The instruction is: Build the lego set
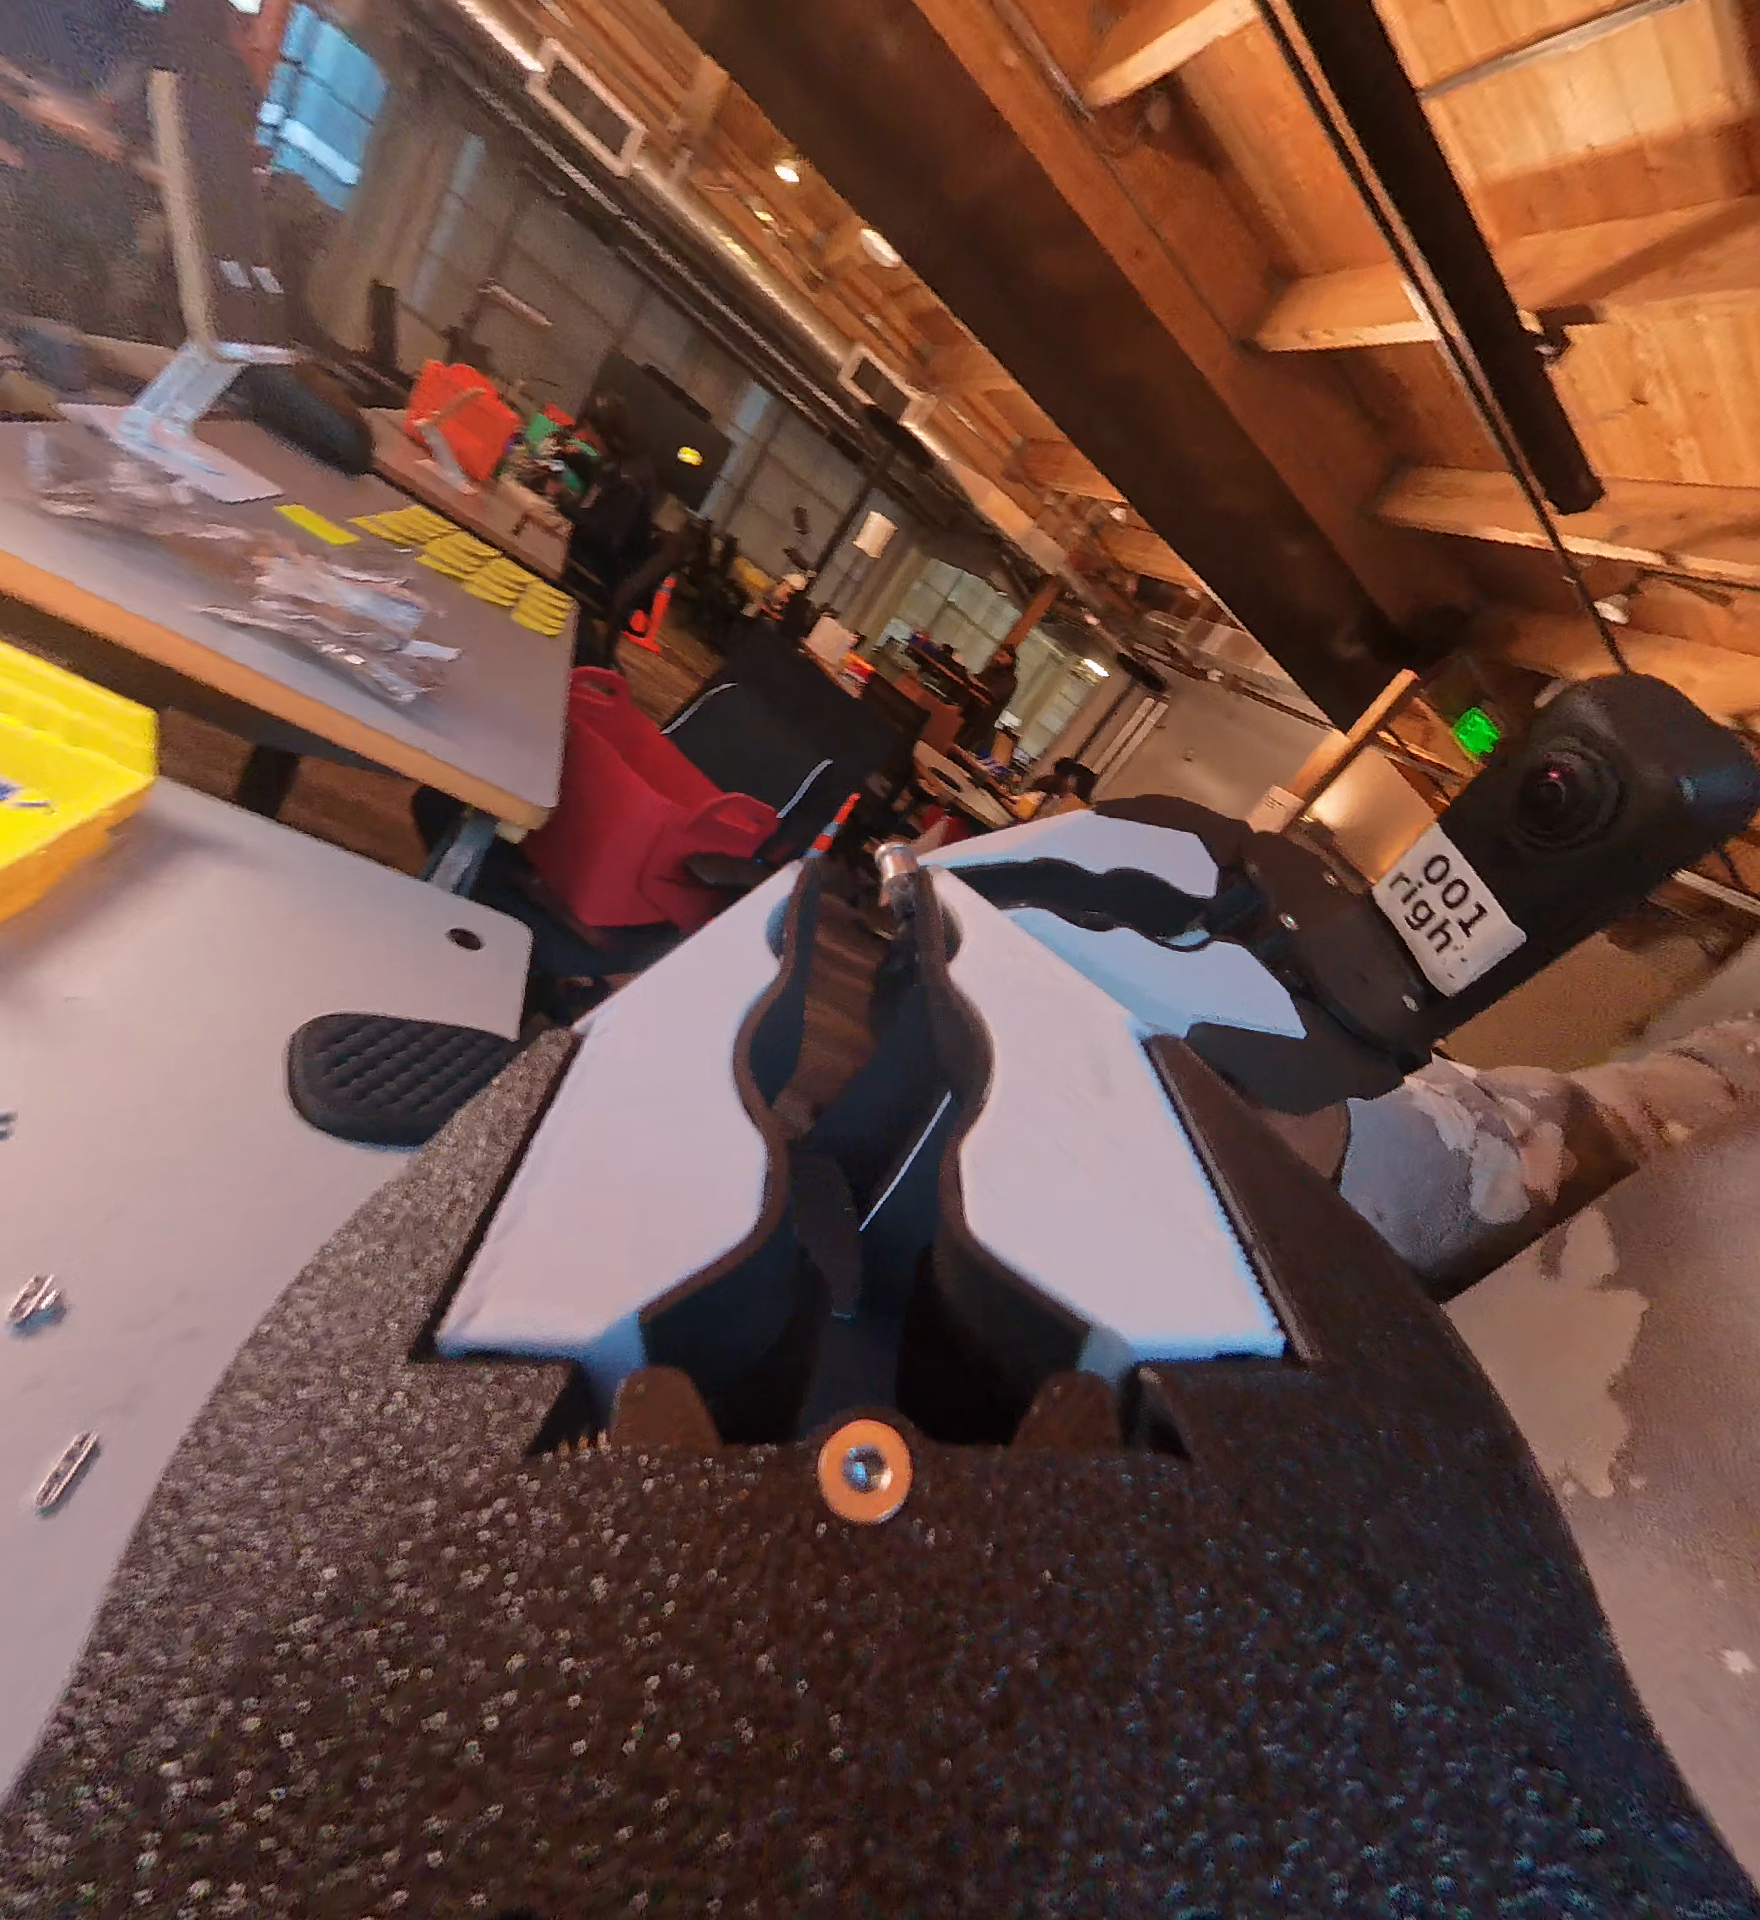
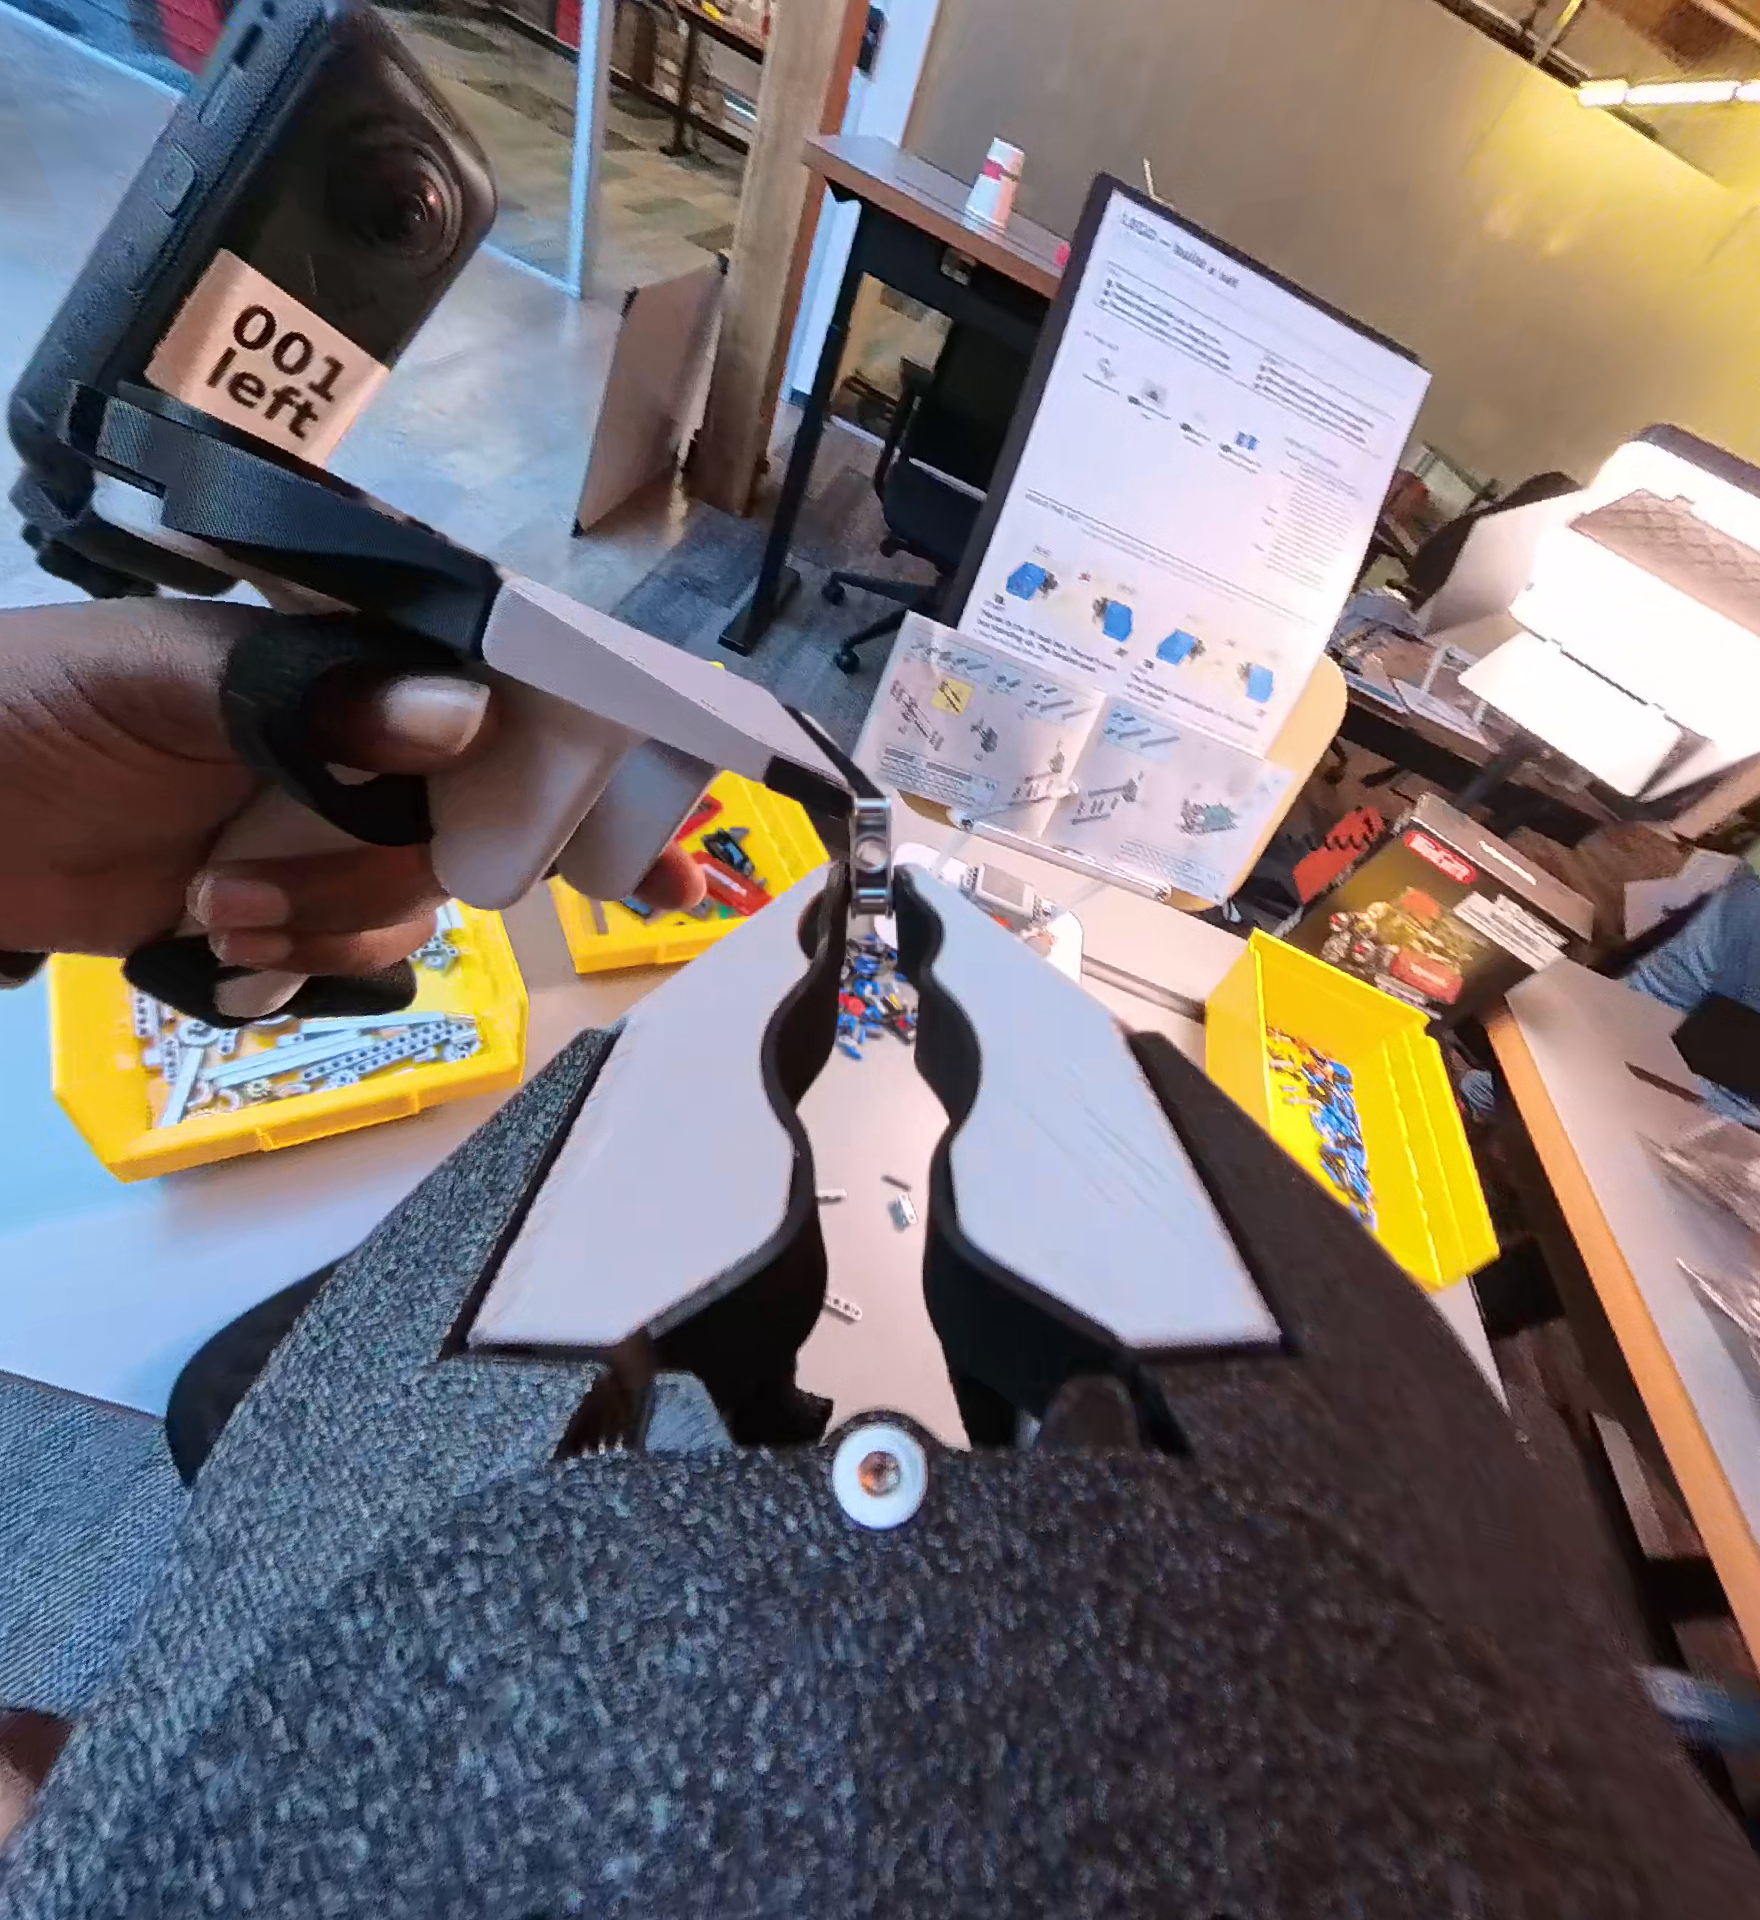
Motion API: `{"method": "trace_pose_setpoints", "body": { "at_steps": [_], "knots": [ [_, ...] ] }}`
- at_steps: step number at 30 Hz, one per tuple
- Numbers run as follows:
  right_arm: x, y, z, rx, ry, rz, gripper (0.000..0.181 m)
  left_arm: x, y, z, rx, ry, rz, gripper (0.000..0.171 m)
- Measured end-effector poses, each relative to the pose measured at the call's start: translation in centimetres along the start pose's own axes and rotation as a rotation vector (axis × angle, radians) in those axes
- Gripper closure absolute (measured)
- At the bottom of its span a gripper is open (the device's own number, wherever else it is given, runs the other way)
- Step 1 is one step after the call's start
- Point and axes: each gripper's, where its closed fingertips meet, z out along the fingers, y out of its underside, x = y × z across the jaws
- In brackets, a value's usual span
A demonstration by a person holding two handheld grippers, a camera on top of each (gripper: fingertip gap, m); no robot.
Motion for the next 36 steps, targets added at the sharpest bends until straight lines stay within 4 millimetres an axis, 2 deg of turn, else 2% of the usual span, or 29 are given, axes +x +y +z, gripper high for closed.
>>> {"method": "trace_pose_setpoints", "body": {
  "at_steps": [3, 5, 9, 13, 15, 18, 20, 23, 26, 29, 32, 34, 36],
  "knots": [
    [0.1, 0.2, 0.9, 0.024, -0.045, -0.026, 0.176, -1.1, -0.1, -0.2, 0.028, -0.072, -0.034, 0.158],
    [0.9, 0.5, 1.3, 0.042, -0.061, -0.042, 0.175, -2.0, -0.2, 0.5, 0.048, -0.125, -0.055, 0.167],
    [3.9, 2.1, 1.5, 0.095, -0.063, 0.011, 0.175, -3.7, 0.5, 3.9, 0.031, -0.174, -0.121, 0.171],
    [7.8, 6.0, 2.5, 0.137, -0.083, 0.125, 0.175, -6.4, 1.0, 7.5, -0.014, -0.263, -0.109, 0.166],
    [9.4, 8.8, 3.7, 0.158, -0.121, 0.162, 0.175, -8.6, 1.6, 8.7, -0.043, -0.335, -0.067, 0.164],
    [10.8, 12.5, 6.2, 0.190, -0.229, 0.160, 0.175, -12.2, 2.4, 10.1, -0.026, -0.479, -0.057, 0.161],
    [11.6, 13.6, 7.3, 0.225, -0.288, 0.132, 0.175, -13.7, 2.8, 10.9, 0.026, -0.559, -0.065, 0.159],
    [12.2, 14.4, 8.4, 0.255, -0.361, 0.132, 0.175, -14.8, 3.8, 11.9, 0.119, -0.616, -0.094, 0.158],
    [11.7, 13.6, 8.6, 0.293, -0.409, 0.108, 0.175, -14.5, 3.8, 11.9, 0.184, -0.653, -0.099, 0.158],
    [9.7, 12.3, 8.2, 0.334, -0.486, 0.086, 0.175, -13.9, 3.8, 8.9, 0.250, -0.783, -0.064, 0.159],
    [5.5, 11.1, 7.1, 0.381, -0.582, 0.039, 0.175, -11.9, 4.8, 5.4, 0.350, -0.792, -0.066, 0.160],
    [2.0, 11.0, 6.0, 0.416, -0.655, 0.012, 0.175, -10.5, 6.6, 3.0, 0.415, -0.772, -0.070, 0.163],
    [-2.0, 11.8, 5.0, 0.446, -0.722, -0.017, 0.175, -9.0, 9.1, 0.3, 0.501, -0.737, -0.078, 0.165]
  ]
}}
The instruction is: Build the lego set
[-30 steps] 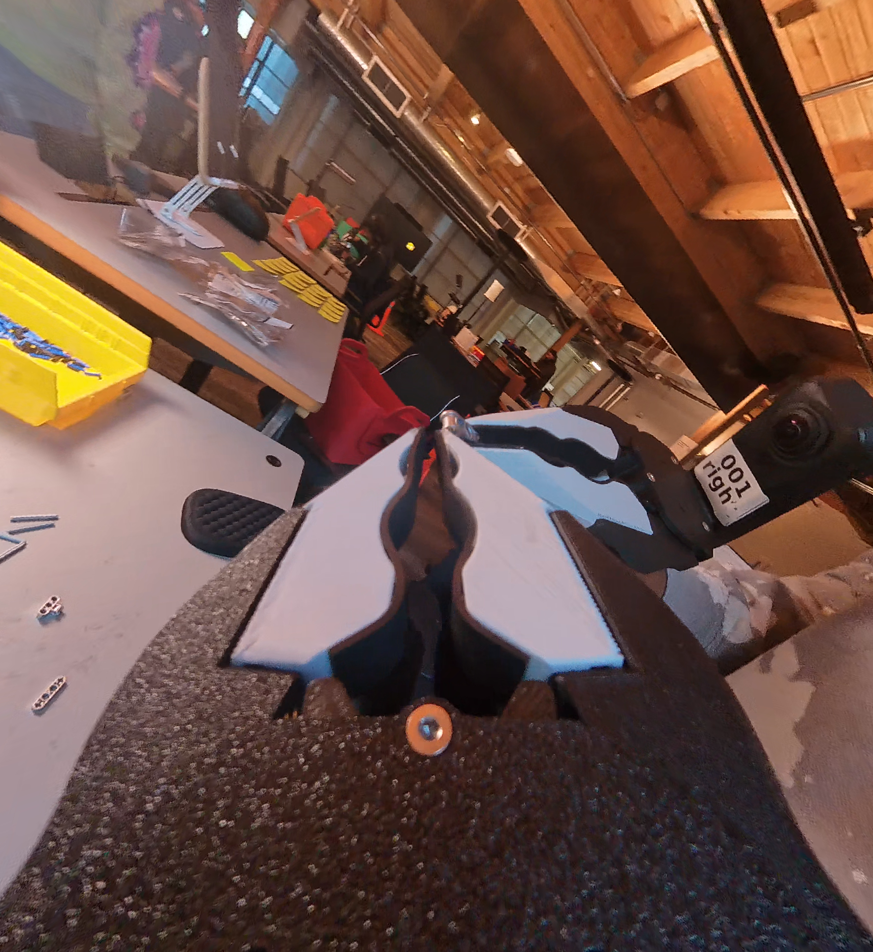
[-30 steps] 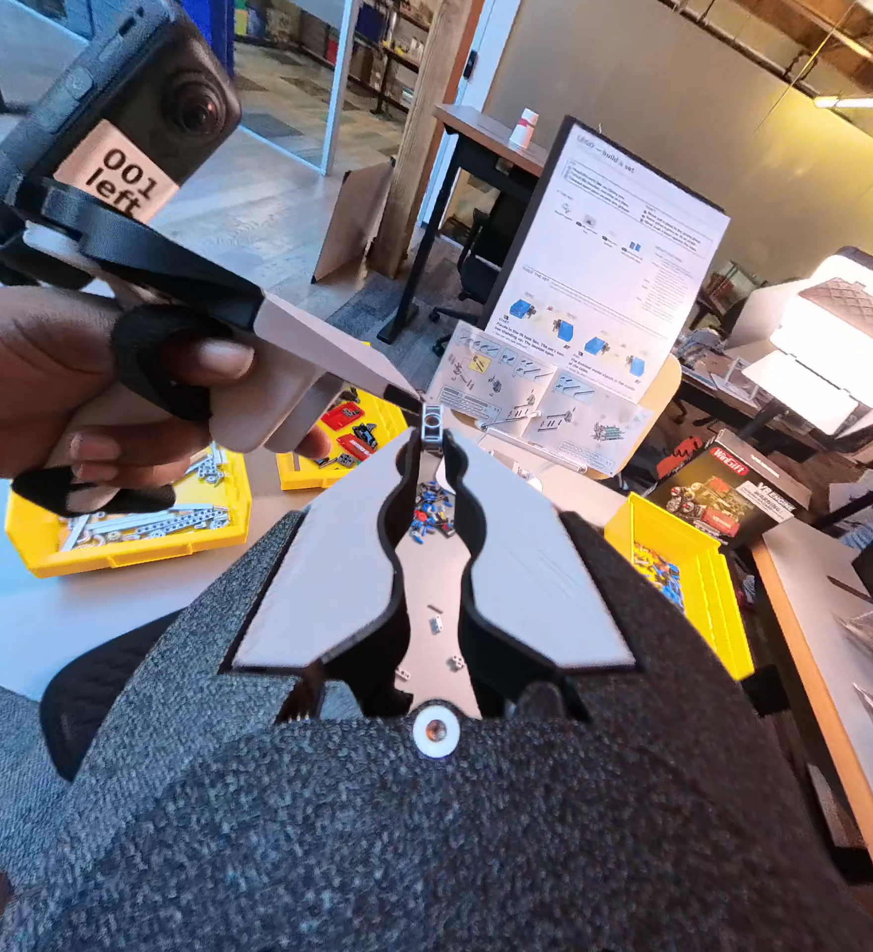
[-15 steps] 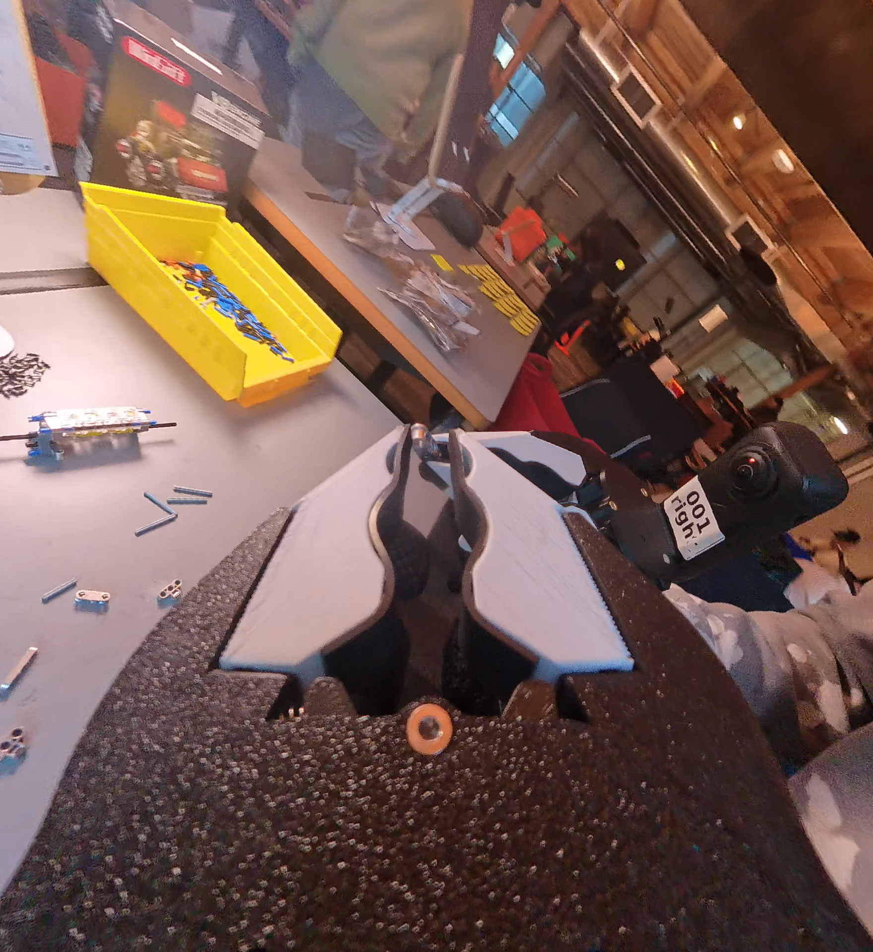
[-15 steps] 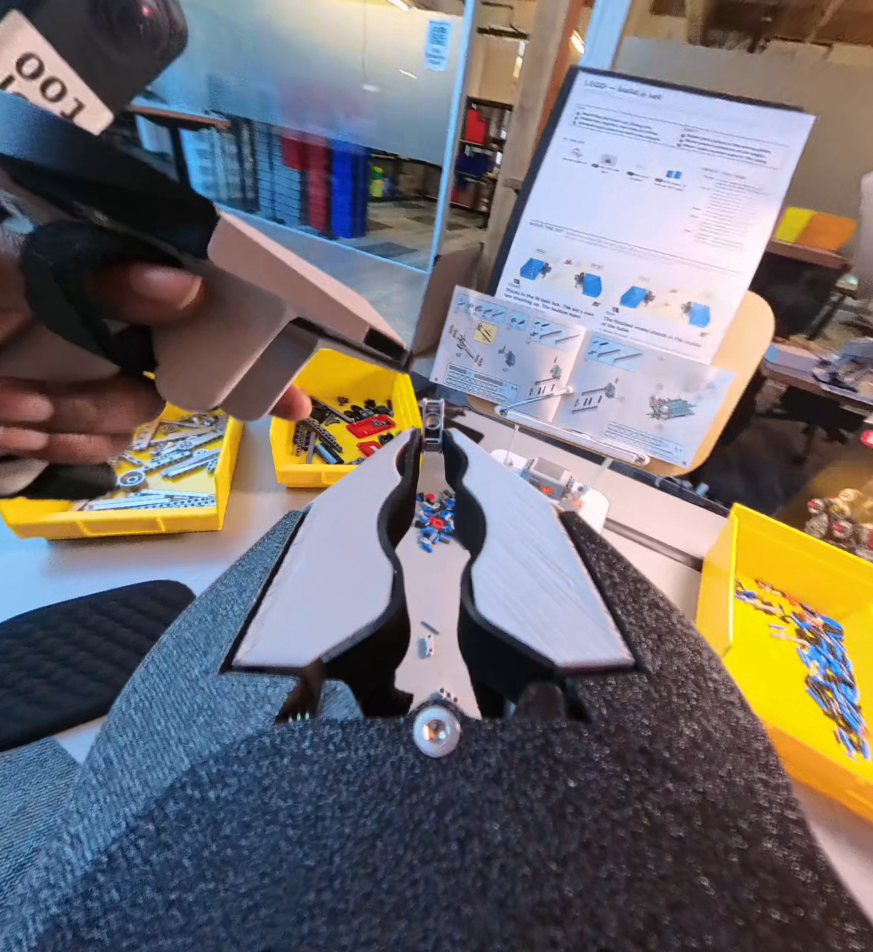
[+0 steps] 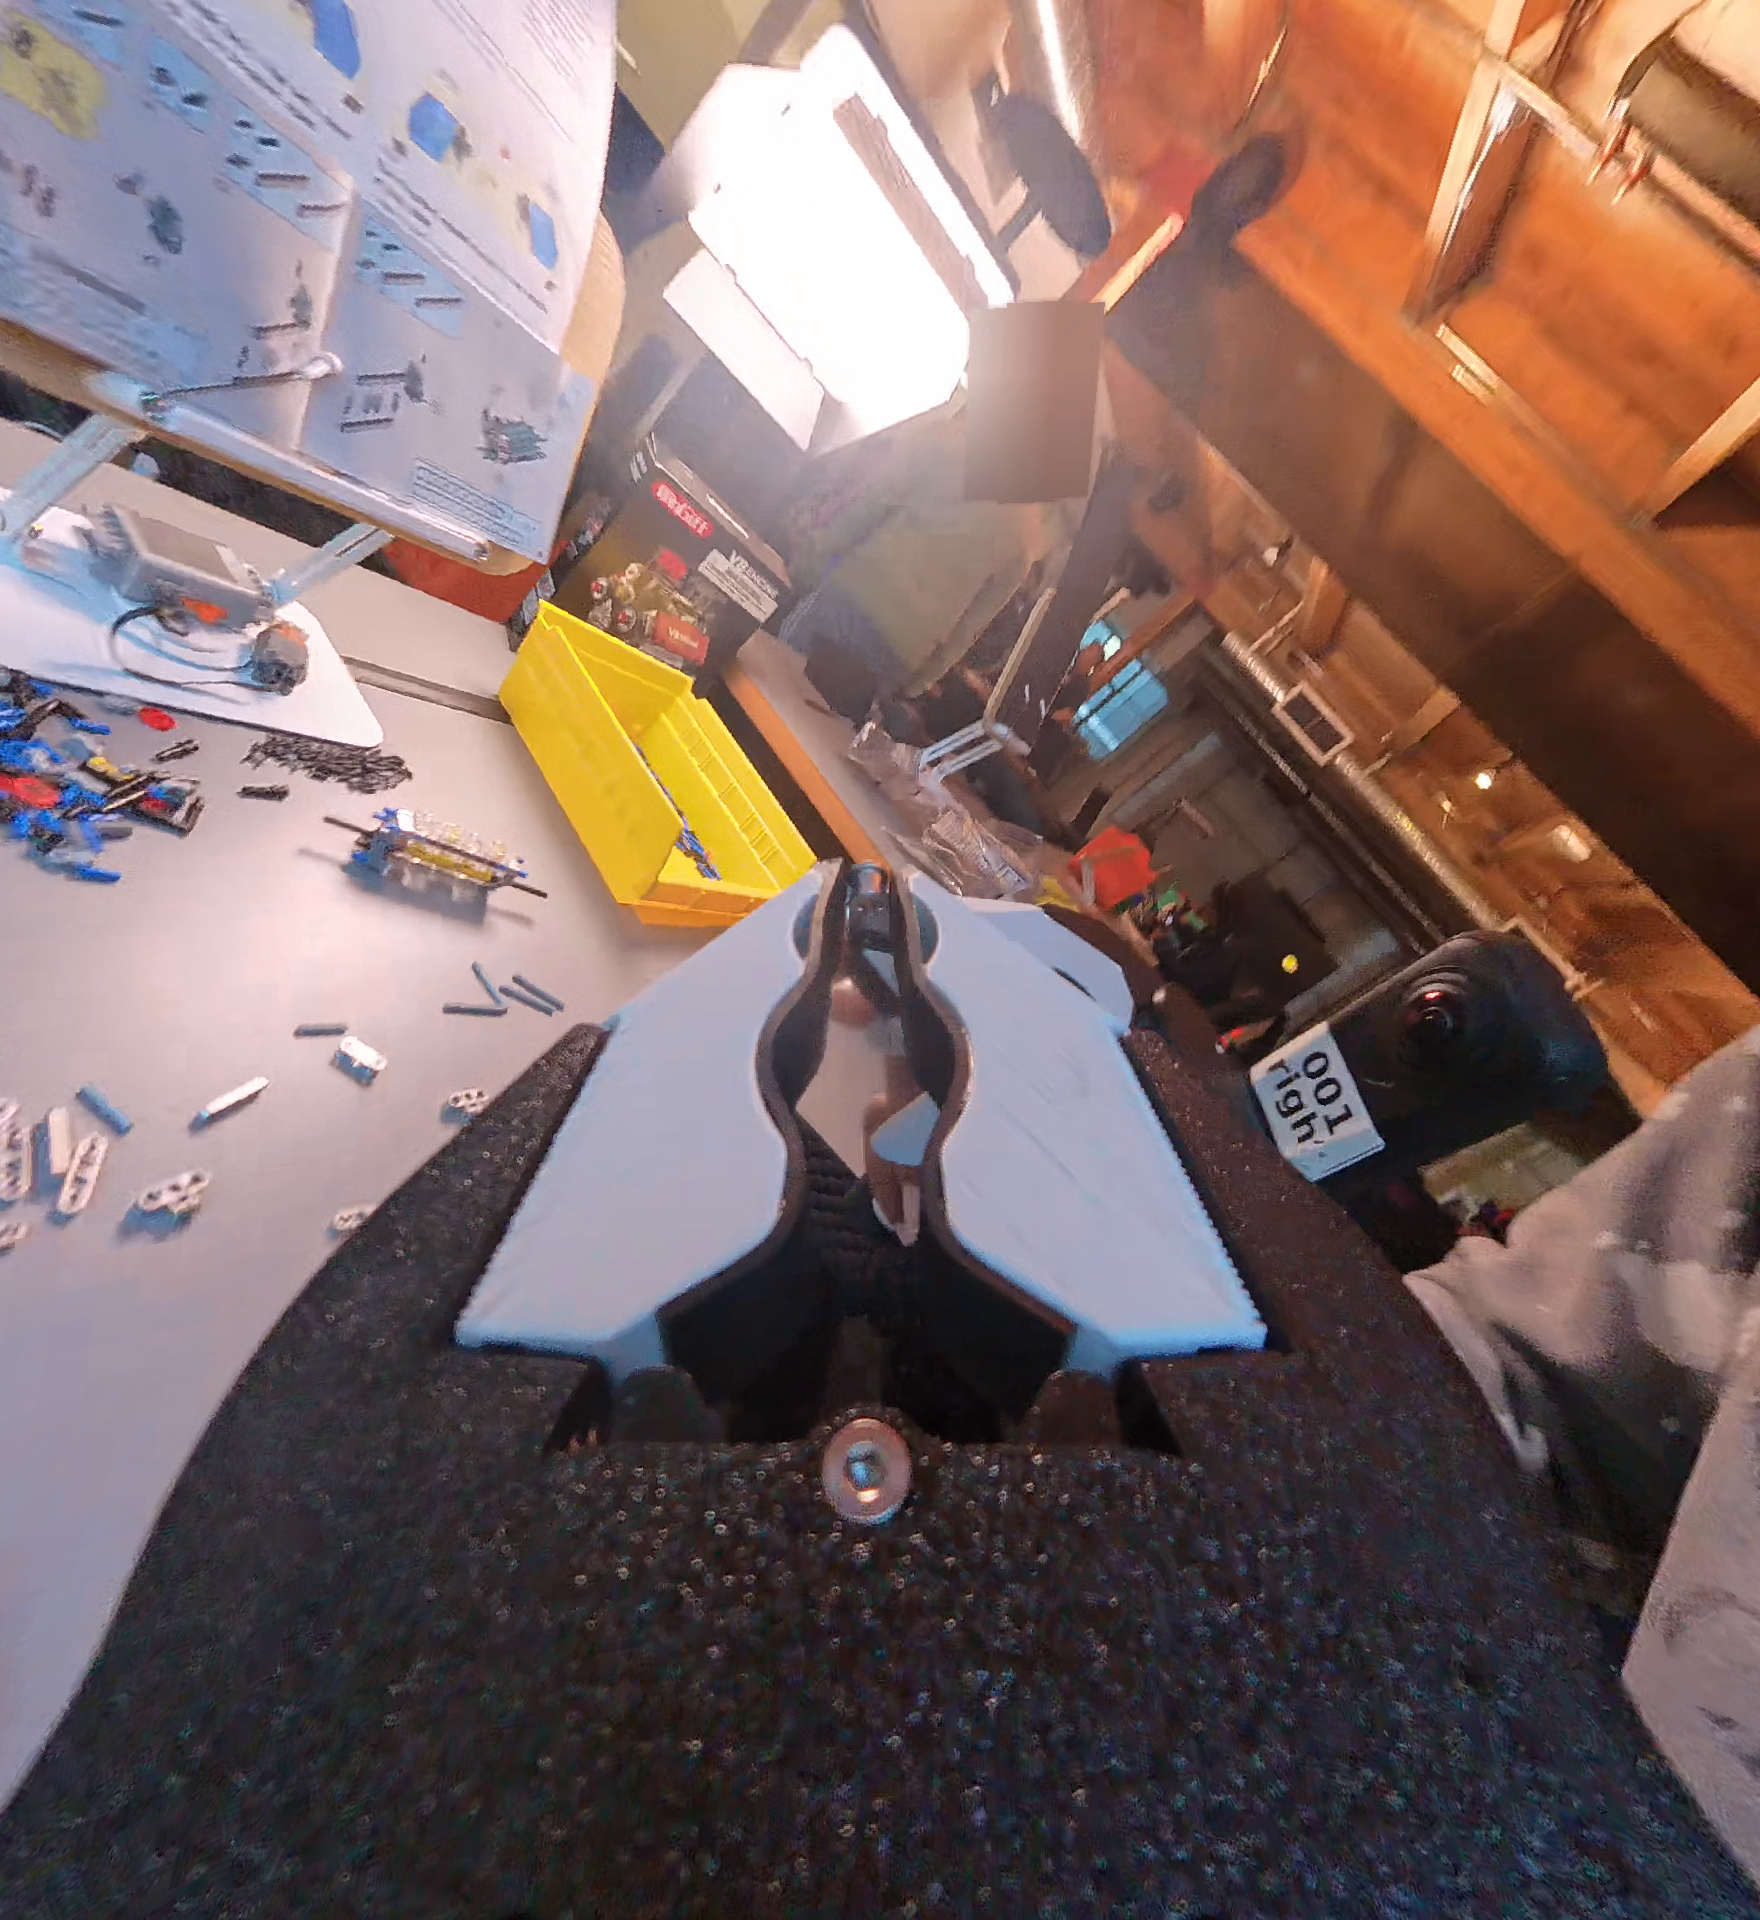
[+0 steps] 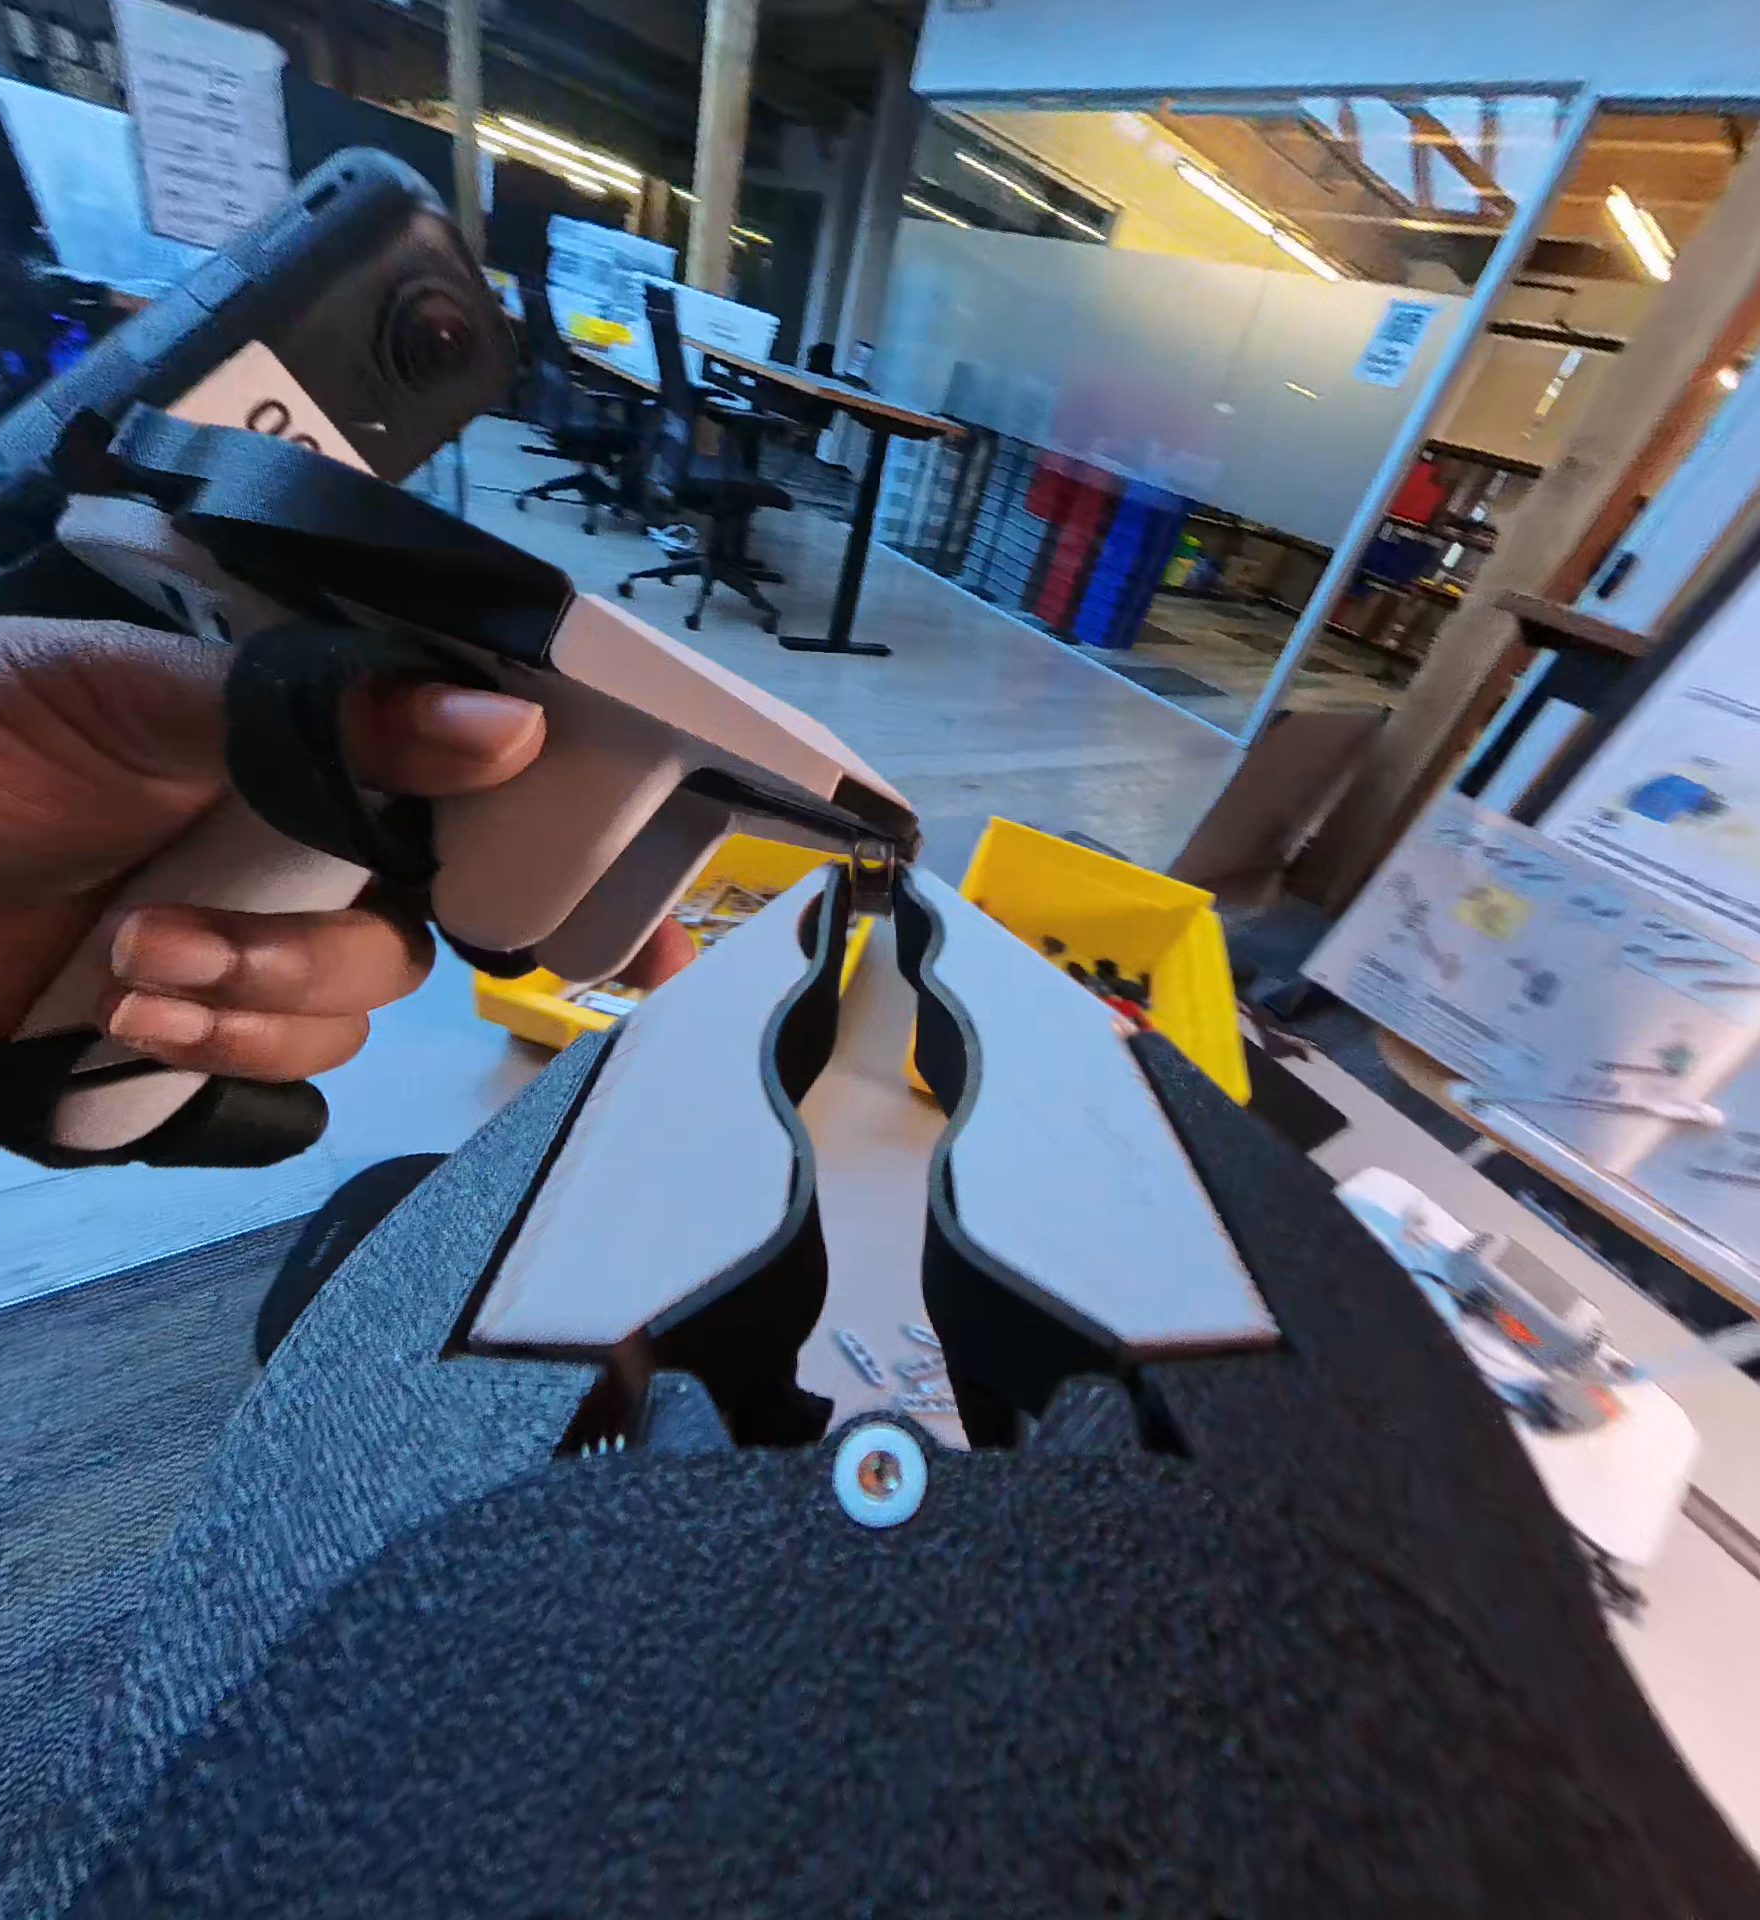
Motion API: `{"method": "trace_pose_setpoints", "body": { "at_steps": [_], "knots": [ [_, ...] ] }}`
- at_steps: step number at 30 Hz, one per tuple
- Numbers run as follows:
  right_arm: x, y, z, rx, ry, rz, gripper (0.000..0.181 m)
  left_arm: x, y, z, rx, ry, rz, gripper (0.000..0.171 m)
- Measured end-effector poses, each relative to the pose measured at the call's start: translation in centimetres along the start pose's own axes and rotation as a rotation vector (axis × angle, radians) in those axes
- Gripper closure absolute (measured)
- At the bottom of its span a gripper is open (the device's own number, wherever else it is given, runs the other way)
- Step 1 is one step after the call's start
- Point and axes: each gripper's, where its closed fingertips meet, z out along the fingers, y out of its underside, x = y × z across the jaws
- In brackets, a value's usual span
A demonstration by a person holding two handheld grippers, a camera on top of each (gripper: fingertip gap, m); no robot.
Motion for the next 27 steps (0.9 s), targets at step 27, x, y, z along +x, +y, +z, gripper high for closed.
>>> {"method": "trace_pose_setpoints", "body": {
  "at_steps": [27],
  "knots": [
    [-27.3, 6.8, -20.8, 0.337, -0.337, -0.178, 0.175, 11.8, 27.7, -17.6, 0.476, -0.144, 0.422, 0.165]
  ]
}}
